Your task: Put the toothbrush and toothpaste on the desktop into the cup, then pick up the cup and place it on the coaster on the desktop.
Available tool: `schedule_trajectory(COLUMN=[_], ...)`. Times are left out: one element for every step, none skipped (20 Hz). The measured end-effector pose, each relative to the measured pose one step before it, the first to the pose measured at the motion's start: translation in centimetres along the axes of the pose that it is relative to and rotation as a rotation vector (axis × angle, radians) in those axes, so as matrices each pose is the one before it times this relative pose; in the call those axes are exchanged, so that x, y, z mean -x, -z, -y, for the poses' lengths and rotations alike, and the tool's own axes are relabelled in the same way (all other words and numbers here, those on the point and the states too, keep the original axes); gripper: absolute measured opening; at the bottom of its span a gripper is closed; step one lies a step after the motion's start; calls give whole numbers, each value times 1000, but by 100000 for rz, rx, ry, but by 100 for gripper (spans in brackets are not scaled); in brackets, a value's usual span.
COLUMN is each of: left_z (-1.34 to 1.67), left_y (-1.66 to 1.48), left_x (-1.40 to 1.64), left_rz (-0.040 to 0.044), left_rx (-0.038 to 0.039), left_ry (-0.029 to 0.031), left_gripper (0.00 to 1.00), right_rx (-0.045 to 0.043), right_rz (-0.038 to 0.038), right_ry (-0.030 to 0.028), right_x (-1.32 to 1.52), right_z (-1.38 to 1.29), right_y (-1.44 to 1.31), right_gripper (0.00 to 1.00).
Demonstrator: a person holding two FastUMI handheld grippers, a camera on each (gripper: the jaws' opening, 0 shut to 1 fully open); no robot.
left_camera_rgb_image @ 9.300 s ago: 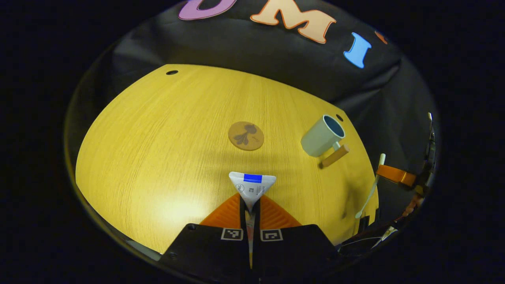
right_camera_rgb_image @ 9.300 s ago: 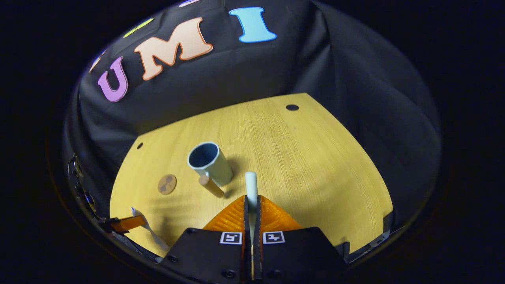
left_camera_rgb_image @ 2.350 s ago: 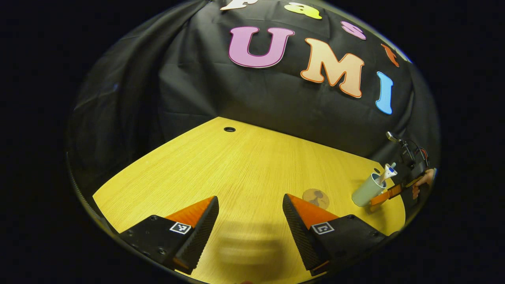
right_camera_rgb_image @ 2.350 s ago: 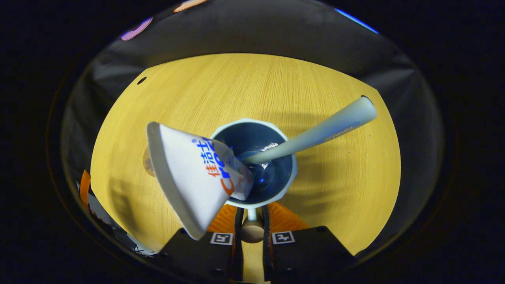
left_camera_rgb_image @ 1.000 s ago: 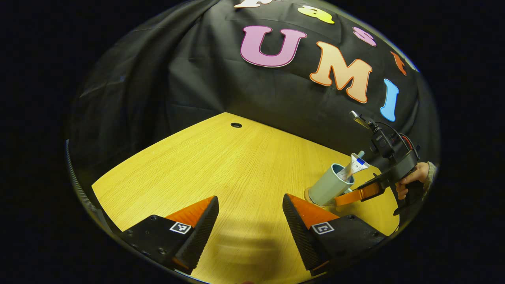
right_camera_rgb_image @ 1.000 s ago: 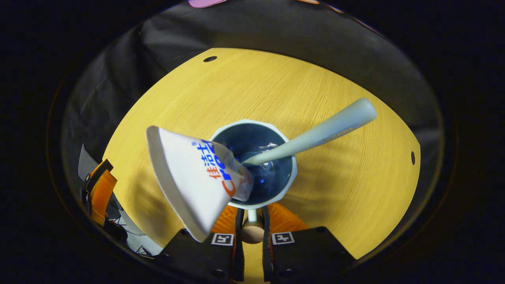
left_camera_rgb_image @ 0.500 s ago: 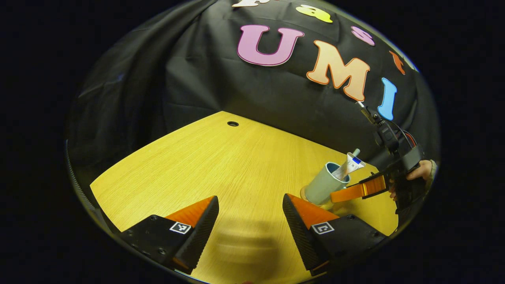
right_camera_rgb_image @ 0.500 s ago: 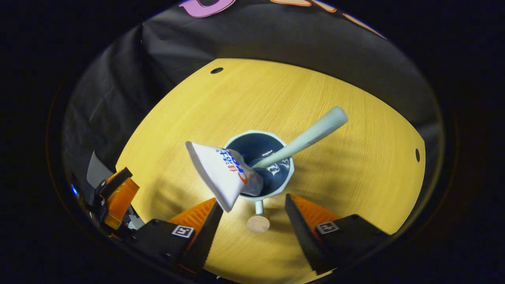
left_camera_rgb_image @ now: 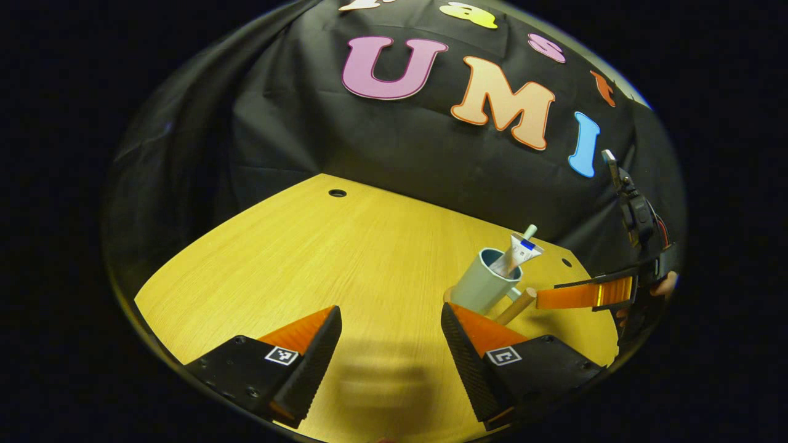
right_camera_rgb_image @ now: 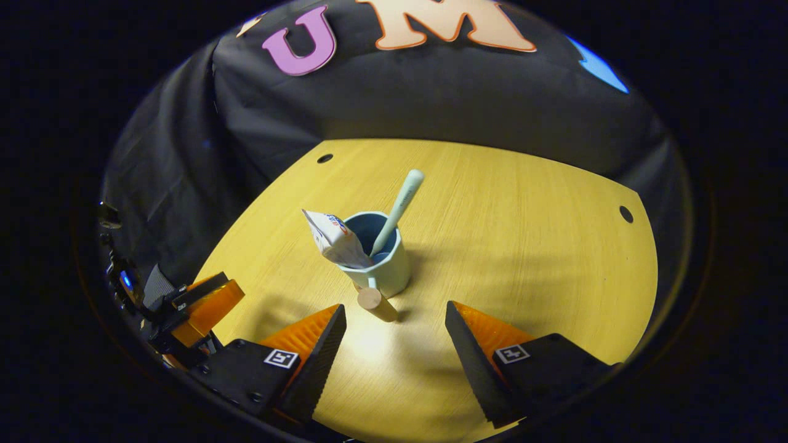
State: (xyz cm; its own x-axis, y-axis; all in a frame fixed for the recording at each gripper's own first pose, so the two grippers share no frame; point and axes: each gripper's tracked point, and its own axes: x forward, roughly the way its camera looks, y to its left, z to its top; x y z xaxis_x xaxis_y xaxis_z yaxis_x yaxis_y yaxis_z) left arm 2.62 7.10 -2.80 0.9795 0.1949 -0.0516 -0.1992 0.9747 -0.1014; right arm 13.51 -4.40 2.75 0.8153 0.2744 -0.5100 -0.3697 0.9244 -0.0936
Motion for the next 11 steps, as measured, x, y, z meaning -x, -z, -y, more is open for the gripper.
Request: schedule_trajectory(left_z=[396, 430, 461, 429, 236, 292, 266, 332, 152, 157, 201], left_y=[146, 30, 228, 407, 420, 263, 217, -29, 49, 189, 294], left_x=[-33, -1, -43, -101, -97, -24, 36, -28, 30, 189, 109], left_rz=[-266, -329, -640, -1430, -1642, -1357, -791, -283, -563, -1337, -925], left_rx=[-95, 60, -66, -234, -146, -155, -96, -239, -523, -1185, -1630], left_ry=[1197, 1343, 1389, 1032, 941, 868, 781, 1013, 1051, 938, 919], left_gripper=[94, 94, 94, 94, 94, 94, 95, 95, 94, 95, 94], right_rx=[-2055, -2345, -2074, -1768, -1422, -1066, -1185, -1552, -2239, -2323, -2133], right_rz=[2662, 1863, 809, 506, 1835, 1230, 664, 241, 408, -21, 0], right_ry=[694, 569, 7, 657, 538, 836, 1109, 1088, 687, 169, 355], right_x=[751, 604, 635, 424, 566, 571, 501, 404, 396, 515, 400], right_z=[505, 465, 263, 346, 247, 282, 382, 189, 164, 212, 295], right_y=[345, 547, 589, 559, 200, 323, 290, 584, 366, 512, 503], right_gripper=[100, 96, 96, 99, 96, 100, 96, 96, 96, 99, 99])
